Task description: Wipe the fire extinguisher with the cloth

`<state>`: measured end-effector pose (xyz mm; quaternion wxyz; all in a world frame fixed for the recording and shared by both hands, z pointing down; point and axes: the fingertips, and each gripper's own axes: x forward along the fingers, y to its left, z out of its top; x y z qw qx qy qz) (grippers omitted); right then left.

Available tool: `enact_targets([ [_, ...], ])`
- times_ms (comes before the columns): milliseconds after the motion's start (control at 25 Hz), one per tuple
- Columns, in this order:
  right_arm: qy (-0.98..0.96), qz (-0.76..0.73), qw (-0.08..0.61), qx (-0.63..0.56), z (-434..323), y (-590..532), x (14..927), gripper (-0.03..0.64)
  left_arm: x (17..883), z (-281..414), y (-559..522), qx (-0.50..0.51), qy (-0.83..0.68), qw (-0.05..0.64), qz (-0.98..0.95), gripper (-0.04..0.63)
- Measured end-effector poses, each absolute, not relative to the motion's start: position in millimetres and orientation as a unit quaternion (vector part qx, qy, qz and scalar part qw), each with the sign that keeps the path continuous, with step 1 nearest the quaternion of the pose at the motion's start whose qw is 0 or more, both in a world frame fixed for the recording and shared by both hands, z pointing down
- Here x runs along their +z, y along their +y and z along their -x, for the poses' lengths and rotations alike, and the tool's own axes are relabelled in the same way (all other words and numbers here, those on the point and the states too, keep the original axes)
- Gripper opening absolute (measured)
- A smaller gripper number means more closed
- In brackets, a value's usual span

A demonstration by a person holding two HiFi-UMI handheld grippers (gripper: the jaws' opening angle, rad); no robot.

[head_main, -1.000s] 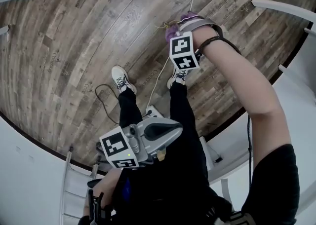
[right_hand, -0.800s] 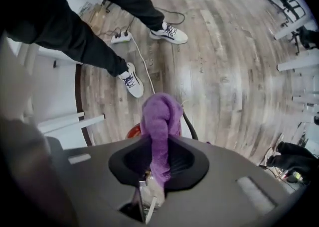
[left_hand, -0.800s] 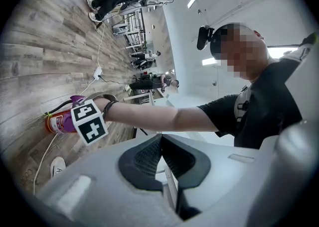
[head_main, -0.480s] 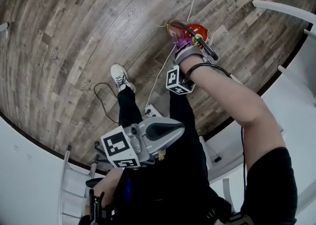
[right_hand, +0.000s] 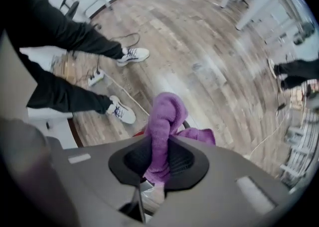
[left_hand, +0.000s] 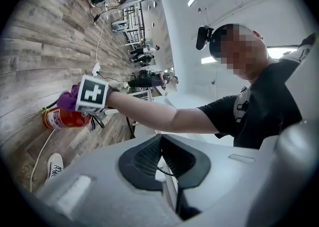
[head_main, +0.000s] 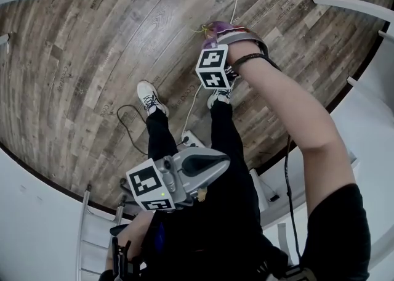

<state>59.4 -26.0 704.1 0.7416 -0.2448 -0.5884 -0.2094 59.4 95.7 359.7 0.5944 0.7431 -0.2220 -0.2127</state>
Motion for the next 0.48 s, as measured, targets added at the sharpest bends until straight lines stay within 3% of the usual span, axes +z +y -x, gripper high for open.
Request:
enact_targets([
  [240,-0.712,0.092,0.693,0.073,-33.0,-90.0,664.4,0.064,362.5,-74.5,96.5,-0.21,-0.213,0.596,-0.746,-0.003],
  [480,-0.744,-0.072,0.579,0.328,-83.9,-157.1,647.1,0.064,364.1,-75.0,102.3,-0.202,-0.22,0.602,-0.741,-0.003],
])
